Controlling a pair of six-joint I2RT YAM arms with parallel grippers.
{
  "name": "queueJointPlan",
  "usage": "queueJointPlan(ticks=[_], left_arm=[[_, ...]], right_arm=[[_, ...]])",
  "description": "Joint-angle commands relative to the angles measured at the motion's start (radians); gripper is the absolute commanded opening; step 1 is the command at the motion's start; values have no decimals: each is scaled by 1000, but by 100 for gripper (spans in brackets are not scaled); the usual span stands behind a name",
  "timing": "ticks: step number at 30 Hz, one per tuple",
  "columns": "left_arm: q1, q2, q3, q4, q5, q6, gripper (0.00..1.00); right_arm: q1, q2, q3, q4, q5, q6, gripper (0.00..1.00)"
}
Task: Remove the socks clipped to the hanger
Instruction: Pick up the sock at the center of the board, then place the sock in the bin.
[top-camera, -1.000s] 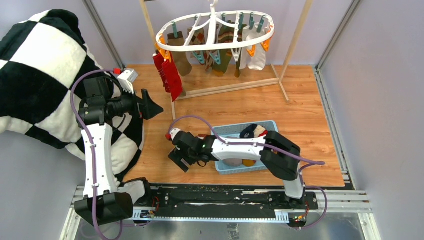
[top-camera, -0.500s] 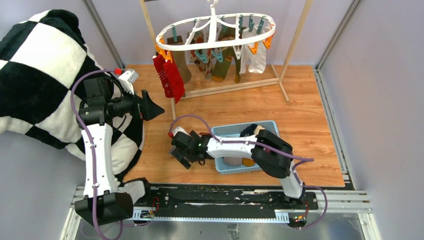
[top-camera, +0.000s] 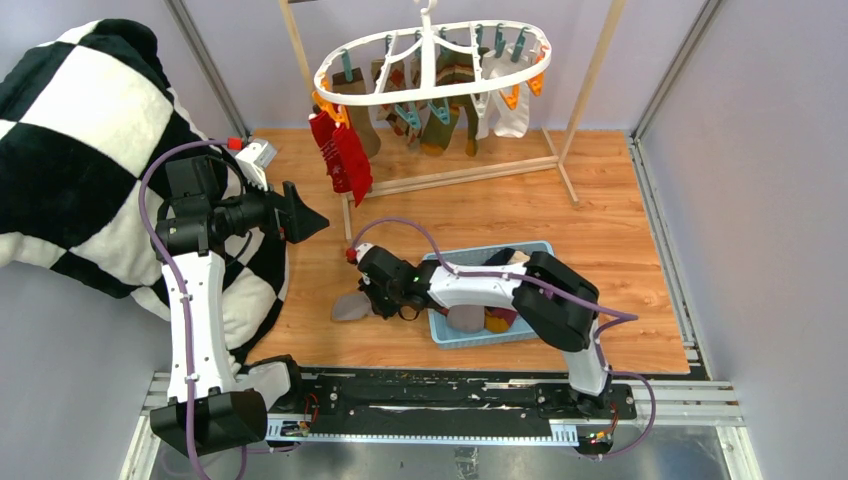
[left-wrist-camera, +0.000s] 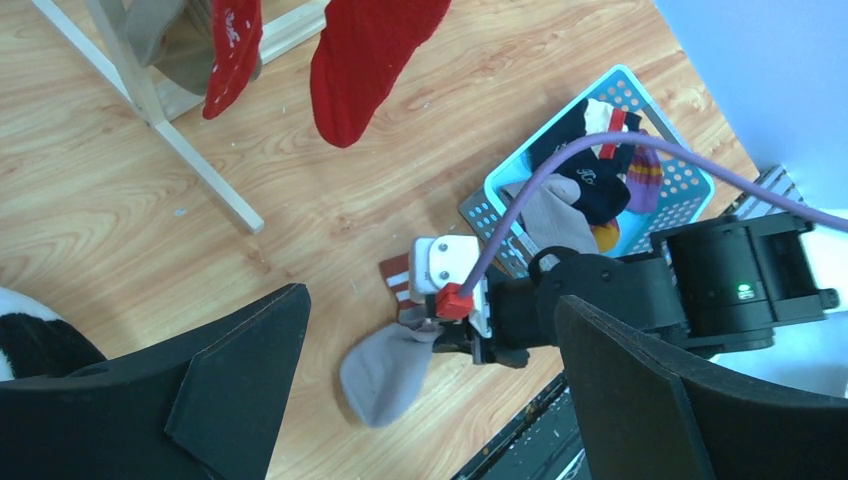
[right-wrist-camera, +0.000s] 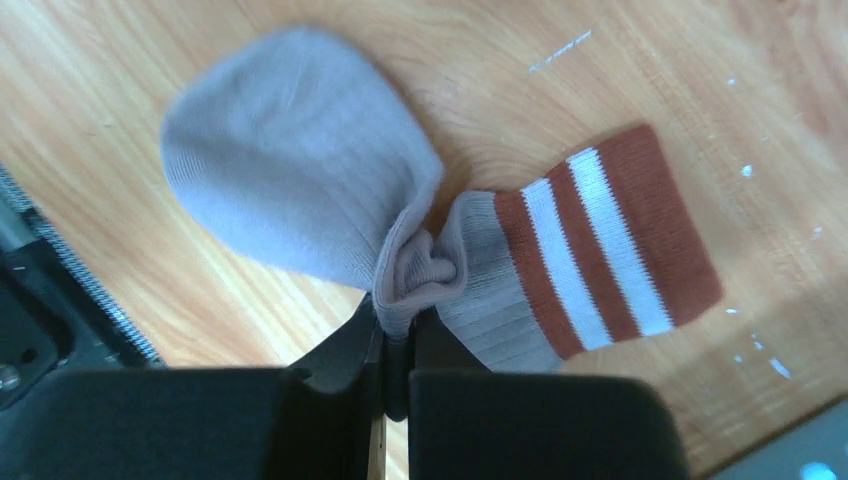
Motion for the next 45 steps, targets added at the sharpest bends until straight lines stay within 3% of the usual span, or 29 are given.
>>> queueJointPlan(ticks=[1, 9, 14, 18, 23, 29, 33, 35, 41, 45], left_arm=[[6, -15, 10, -10, 15, -10, 100], [6, -3, 17, -10, -26, -16, 100], [6, -2, 14, -9, -36, -16, 100], [6, -2, 7, -11, -29, -24, 100], [6, -12, 4, -9, -27, -26, 100], [5, -27, 3, -10, -30, -28, 100], [6, -25, 4, -9, -34, -34, 100], [5, -23, 6, -10, -35, -36, 100], [6, -23, 6, -9, -44, -29, 100], [6, -14, 14, -9, -39, -22, 100]], right_arm=[[2, -145, -10, 21, 3, -35, 0], [-65, -511, -143, -49, -28, -21, 0], [-190, -761, -343, -104, -38, 16, 0], [-330, -873, -477, -105, -100, 38, 0], [-375, -850, -530, -109, -96, 11, 0], [-375, -691, -504, -92, -110, 7, 0], [-367, -550, -470, -91, -23, -13, 1], [-354, -525, -472, -87, 73, -26, 7], [-350, -669, -510, -54, 92, -14, 52], [-378, -762, -498, -57, -43, -8, 60]])
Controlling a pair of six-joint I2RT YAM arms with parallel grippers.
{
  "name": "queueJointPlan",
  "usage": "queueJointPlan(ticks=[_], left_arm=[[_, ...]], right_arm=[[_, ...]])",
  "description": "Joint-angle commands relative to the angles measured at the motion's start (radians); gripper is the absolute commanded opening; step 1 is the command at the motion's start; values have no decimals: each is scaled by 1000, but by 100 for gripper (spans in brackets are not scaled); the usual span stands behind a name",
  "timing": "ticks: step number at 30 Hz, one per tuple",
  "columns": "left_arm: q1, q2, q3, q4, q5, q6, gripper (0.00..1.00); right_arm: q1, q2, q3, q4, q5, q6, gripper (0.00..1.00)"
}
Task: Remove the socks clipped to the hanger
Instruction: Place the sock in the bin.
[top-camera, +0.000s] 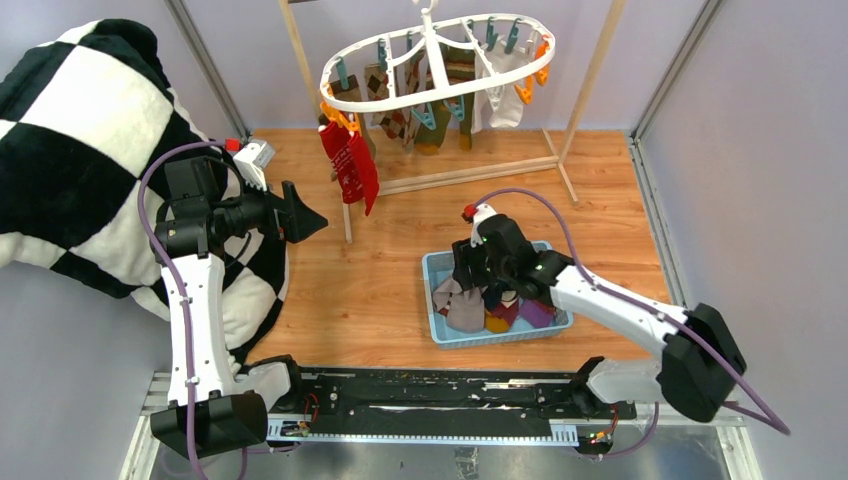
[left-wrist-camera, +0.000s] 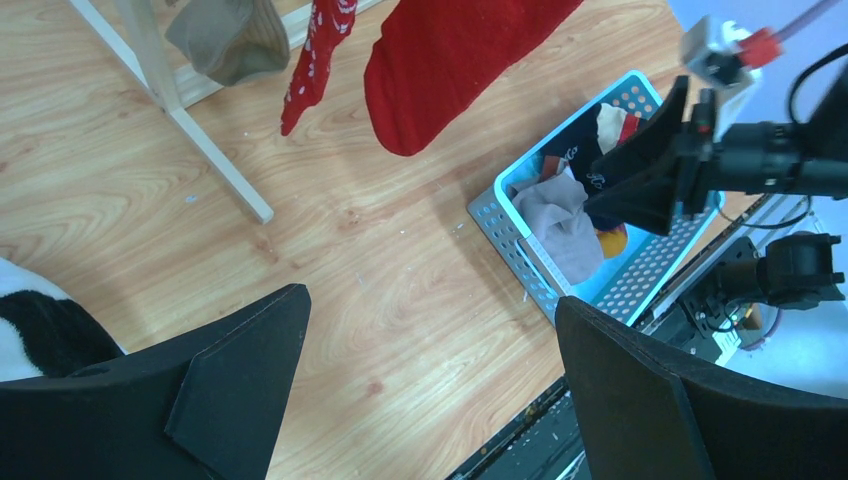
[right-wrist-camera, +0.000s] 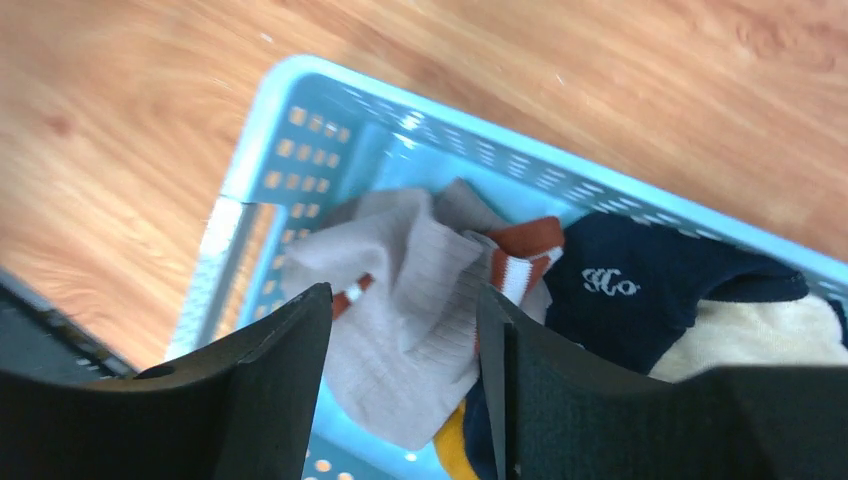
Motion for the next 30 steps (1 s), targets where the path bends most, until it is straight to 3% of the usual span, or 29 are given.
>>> queueJointPlan(ticks=[1, 8, 14, 17, 20, 23, 30], left_arm=[[6, -4, 14, -7, 1, 6, 100], [6, -8, 13, -8, -3, -2, 100], [7, -9, 21, -7, 3, -19, 100], [6, -3, 31, -7, 8, -24, 100], [5, 3, 33, -7, 13, -34, 100], [5, 12, 28, -7, 31, -48, 100], [5, 24, 22, -8, 45, -94, 100]], right_arm=[[-27, -87, 7, 23, -163, 10, 60], [-31, -17, -45, 126, -258, 23, 50], [-35, 103, -153, 298, -189, 28, 47], [-35, 86, -173, 337, -133, 31, 48], [-31, -25, -168, 384, -135, 49, 63], [-11, -89, -86, 401, -179, 61, 94], [121, 26, 169, 505, 60, -122, 100]])
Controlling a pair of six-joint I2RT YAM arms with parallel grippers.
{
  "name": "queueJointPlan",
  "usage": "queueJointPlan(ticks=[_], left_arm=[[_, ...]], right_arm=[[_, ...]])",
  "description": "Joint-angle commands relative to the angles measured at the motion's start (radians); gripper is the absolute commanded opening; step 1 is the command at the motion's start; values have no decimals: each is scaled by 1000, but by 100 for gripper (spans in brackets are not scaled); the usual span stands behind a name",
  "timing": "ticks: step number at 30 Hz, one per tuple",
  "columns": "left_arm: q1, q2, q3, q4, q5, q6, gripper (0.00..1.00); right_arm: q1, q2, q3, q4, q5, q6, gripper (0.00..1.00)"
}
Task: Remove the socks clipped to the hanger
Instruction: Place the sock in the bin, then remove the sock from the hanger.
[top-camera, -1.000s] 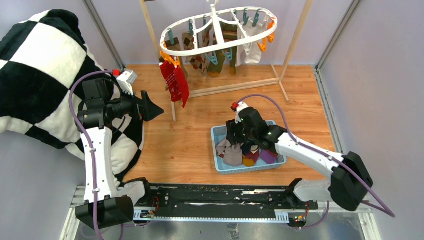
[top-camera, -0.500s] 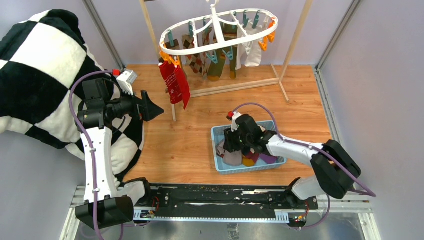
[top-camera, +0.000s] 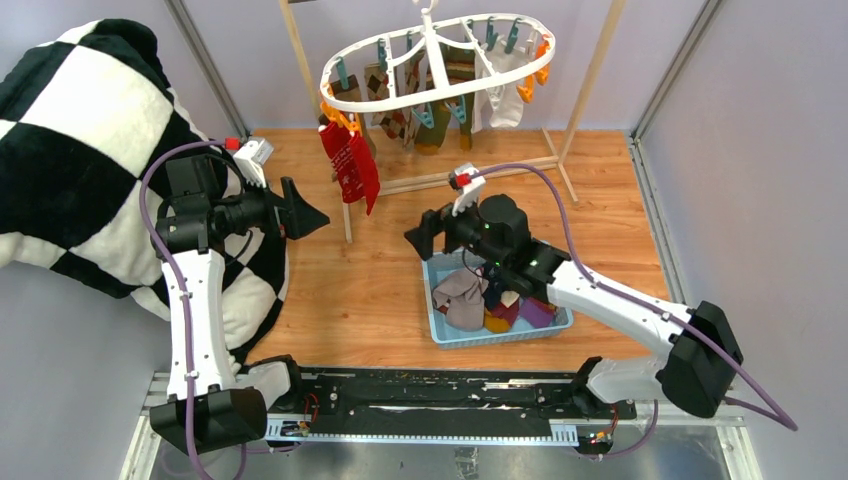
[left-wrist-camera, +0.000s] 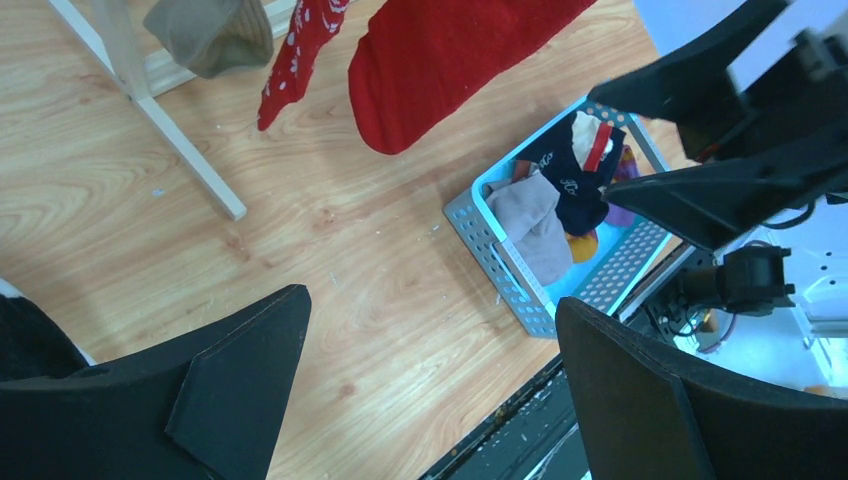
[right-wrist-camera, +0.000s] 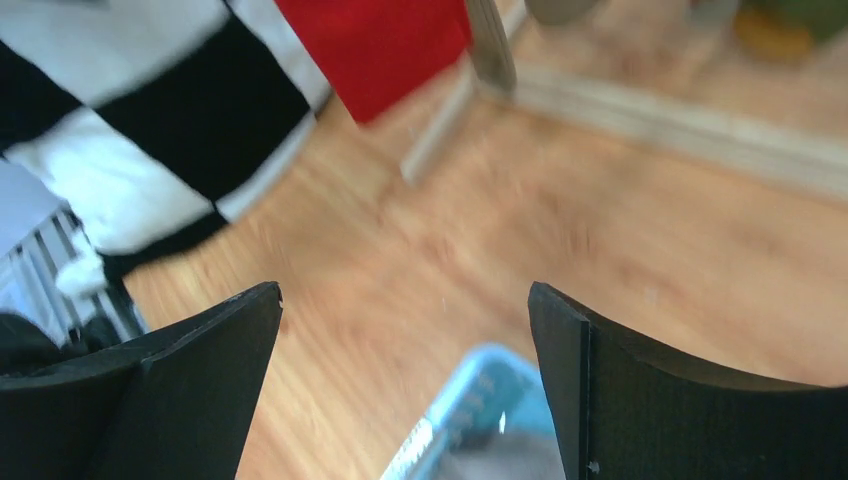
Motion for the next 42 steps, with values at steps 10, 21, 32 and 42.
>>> queueJointPlan(ticks=[10, 21, 32, 42], left_arm=[[7, -3, 20, -8, -150, -89, 100], [6, -39, 23, -15, -85, -97, 100], [-26, -9, 17, -15, 168, -46, 100], [-249, 30, 98, -17, 216, 11, 100]], right_arm=[[155, 405, 426, 344, 309, -350, 98], [156, 492, 574, 306, 255, -310, 3], [134, 223, 368, 268, -221, -47, 0], [103, 125, 251, 414, -455, 245, 1]])
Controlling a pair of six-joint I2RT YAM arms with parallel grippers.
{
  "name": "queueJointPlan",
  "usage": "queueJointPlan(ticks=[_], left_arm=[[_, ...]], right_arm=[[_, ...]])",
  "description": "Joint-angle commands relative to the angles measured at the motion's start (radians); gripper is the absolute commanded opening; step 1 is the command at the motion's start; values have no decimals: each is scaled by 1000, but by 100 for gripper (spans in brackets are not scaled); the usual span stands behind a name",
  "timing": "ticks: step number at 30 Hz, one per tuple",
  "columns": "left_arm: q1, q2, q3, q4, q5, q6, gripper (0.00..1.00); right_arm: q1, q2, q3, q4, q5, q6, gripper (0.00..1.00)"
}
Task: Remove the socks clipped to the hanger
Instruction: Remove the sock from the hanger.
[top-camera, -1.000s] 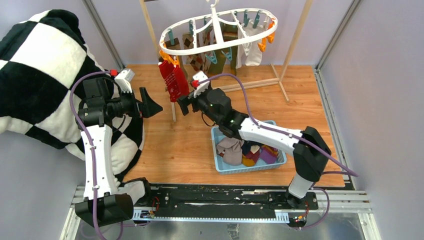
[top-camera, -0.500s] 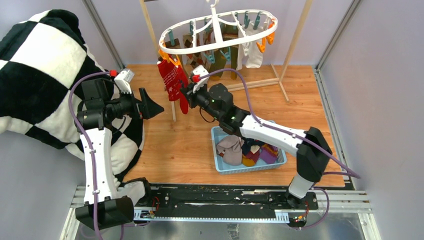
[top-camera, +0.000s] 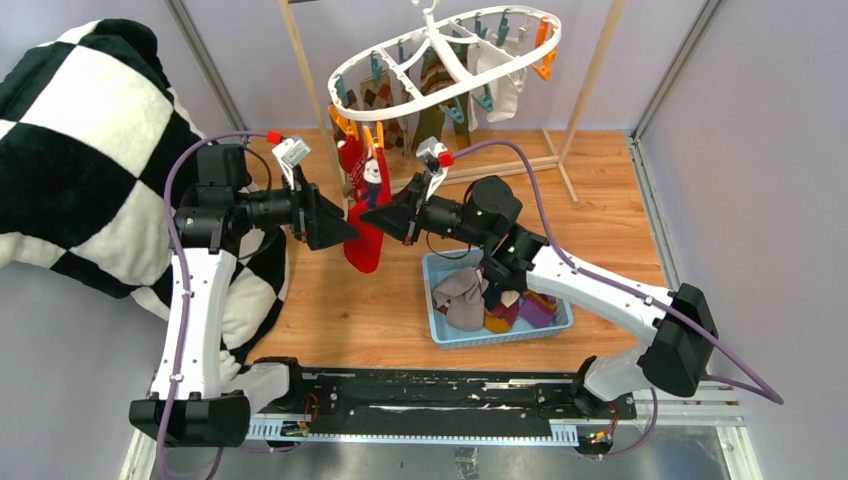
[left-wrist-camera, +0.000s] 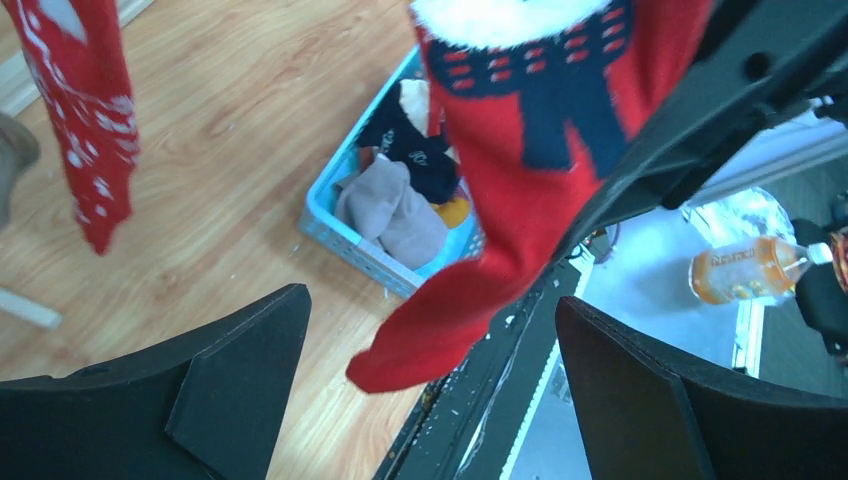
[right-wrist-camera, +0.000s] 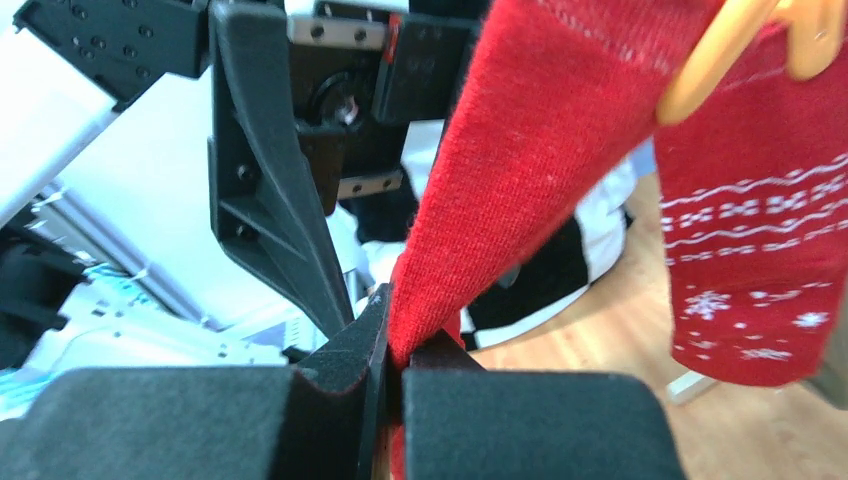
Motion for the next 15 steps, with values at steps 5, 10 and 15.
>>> queueJointPlan(ticks=[5, 10, 15], left_arm=[[-111, 29, 24, -11, 118, 62, 99], [-153, 9, 9, -9, 159, 76, 91], [-167, -1, -4, -9, 167, 77, 67]], right_arm=[[-20, -56, -88, 155, -156, 254, 4], [-26, -66, -102, 186, -152, 304, 6], [-53, -59, -105, 227, -154, 376, 13]])
